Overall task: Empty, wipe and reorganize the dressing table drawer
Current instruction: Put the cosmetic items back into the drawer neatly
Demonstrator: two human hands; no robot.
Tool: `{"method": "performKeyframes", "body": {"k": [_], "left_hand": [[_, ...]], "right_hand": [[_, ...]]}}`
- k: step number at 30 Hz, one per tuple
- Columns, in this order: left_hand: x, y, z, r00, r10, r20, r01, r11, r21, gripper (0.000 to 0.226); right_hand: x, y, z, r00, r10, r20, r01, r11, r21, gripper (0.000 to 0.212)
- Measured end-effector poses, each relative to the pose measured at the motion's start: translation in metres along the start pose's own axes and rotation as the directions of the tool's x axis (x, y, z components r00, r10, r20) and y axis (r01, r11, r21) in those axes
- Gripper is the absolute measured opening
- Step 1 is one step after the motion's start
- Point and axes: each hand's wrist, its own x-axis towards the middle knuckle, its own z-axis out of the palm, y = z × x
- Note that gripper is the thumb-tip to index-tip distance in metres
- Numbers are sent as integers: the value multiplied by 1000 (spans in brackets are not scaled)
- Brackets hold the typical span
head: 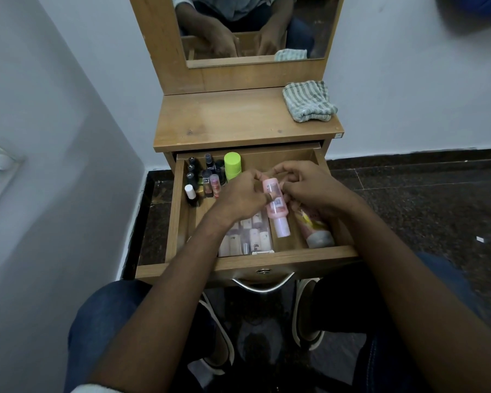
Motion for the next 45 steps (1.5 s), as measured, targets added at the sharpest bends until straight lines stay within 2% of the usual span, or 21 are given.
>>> {"method": "performKeyframes", "body": {"k": [3, 6, 9, 11, 14, 17, 22, 28, 35, 37, 41, 45], "left_hand": [[2, -1, 0, 1000, -2, 27, 3, 1000, -28, 19], [1, 0, 0, 998, 27, 63, -29, 999, 31, 11], [1, -2, 1, 997, 40, 66, -46, 995, 91, 14], [2, -1, 2, 998, 57, 39, -61, 993, 105, 19], [3, 1, 2, 993, 111, 38, -116, 981, 157, 27], [4, -1, 2, 989, 144, 35, -148, 958, 246, 22], [4, -5, -1, 984, 162, -80, -129, 941, 314, 25], [-1, -6, 2, 981, 184, -68, -148, 920, 364, 25], [-27, 2, -18, 953, 246, -177, -144, 882, 448, 11], [-39, -3, -27, 940, 252, -231, -135, 894, 427, 10], [-58, -17, -28, 901, 239, -361, -108, 932, 346, 7], [-69, -20, -11, 901, 226, -370, -68, 916, 395, 9]], "right_hand": [[-2, -3, 0, 1000, 8, 30, -6, 998, -61, 28], [-3, -3, 0, 1000, 29, 11, -27, 986, -164, 21], [-5, -6, -1, 999, 32, -18, -36, 962, -271, 19], [-6, -7, -1, 999, 45, -30, -52, 952, -300, 21], [-6, -8, 1, 998, 55, -13, -56, 940, -337, 15], [-5, -6, 2, 998, 58, -14, -59, 931, -361, 12], [-2, -4, 8, 998, 66, 6, -55, 872, -487, 14], [-2, -5, 9, 998, 54, -16, -53, 825, -563, 10], [-21, -20, 21, 982, -101, -161, -6, 830, -558, 7], [-29, -25, 23, 982, -90, -169, -19, 830, -557, 3], [-41, -26, 41, 965, -27, -262, -127, 823, -554, 14], [-52, -31, 64, 938, -73, -340, -148, 800, -582, 8]]}}
